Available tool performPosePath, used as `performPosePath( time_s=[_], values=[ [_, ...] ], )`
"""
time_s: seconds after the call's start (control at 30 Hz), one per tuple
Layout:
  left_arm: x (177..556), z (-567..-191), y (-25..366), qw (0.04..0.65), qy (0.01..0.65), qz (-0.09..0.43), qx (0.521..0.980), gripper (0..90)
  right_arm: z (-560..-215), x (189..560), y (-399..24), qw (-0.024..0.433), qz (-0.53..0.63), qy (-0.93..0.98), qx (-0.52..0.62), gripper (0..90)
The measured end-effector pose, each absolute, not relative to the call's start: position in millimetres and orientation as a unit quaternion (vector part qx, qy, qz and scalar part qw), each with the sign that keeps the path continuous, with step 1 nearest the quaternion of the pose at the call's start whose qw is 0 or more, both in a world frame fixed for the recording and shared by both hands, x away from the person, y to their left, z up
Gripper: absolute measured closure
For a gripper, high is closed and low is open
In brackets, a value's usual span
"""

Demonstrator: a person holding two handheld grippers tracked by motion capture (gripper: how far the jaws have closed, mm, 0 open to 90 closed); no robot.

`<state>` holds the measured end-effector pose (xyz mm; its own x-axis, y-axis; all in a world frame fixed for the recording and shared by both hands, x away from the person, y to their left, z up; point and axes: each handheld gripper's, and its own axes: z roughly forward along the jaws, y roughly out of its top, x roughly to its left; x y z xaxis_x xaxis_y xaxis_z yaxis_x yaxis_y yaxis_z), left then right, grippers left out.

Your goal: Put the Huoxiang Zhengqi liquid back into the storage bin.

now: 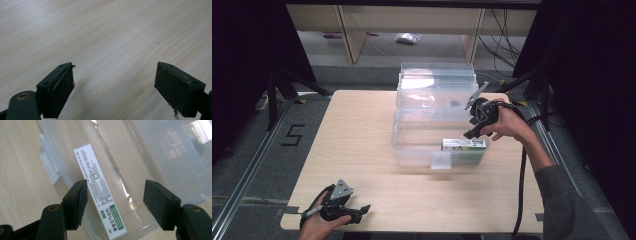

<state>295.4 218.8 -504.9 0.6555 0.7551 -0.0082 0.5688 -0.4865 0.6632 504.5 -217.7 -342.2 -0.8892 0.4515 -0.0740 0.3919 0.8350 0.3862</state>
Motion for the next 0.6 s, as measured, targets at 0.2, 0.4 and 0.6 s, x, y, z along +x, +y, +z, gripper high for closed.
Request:
performPosePath(
  time_s=[0.2,0.4,0.6],
  values=[
    [295,-505,219,0.324,0.39,0.144,0.85,15.1,-342,498,-223,0.095,0.209,0.943,0.242,34.4],
    [295,-505,218,0.329,0.392,0.144,0.847,15.1,-346,492,-227,0.099,0.227,0.935,0.255,34.0],
    [295,-505,218,0.324,0.389,0.145,0.85,15.1,-352,486,-231,0.106,0.243,0.925,0.273,33.2]
  ],
)
